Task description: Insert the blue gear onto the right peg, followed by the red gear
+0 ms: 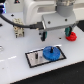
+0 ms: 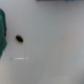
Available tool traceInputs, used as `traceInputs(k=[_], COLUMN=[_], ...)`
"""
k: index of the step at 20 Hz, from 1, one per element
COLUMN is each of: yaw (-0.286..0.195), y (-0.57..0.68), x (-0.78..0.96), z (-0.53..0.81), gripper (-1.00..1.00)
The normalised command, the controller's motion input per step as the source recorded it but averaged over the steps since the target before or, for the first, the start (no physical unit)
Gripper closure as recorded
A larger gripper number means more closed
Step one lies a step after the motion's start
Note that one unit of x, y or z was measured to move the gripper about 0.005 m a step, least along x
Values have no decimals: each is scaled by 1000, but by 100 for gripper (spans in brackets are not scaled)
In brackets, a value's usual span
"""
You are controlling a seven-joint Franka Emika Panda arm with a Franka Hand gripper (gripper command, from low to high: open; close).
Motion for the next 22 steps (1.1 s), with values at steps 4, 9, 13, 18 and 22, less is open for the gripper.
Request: traceInputs(k=[4, 9, 13, 18, 22], yaw=[0, 0, 0, 0, 0], y=[163, 298, -18, -11, 71], x=[-771, -204, 163, 236, 322], z=[4, 11, 6, 27, 33], gripper=[-100, -100, -100, -100, -100])
